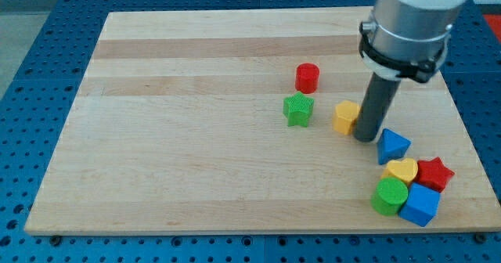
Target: Slide blue cube along with green circle towards green star
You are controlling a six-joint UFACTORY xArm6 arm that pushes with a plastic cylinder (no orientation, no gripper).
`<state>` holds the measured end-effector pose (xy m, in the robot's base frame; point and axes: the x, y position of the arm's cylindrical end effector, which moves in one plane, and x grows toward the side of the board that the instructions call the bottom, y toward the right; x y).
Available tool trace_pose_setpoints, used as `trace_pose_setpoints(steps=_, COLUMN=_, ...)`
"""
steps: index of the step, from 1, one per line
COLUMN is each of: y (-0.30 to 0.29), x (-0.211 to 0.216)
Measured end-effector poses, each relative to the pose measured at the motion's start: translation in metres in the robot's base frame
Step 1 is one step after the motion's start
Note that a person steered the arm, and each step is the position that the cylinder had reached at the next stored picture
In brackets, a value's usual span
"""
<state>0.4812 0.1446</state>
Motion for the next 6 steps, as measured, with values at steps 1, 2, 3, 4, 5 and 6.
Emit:
trace_pose_setpoints(steps=1, y=-0.014, x=-0.038)
trace_pose_setpoints(steps=2, y=-0.026, x=-0.063)
trace_pose_setpoints(steps=3, y=-0.007, x=-0.048)
trace_pose_setpoints(steps=4, y=0.084, x=-0.016)
trace_pose_setpoints(steps=5, y=0.169, x=0.001)
trace_pose_setpoints(steps=6, y=0.183, x=0.073)
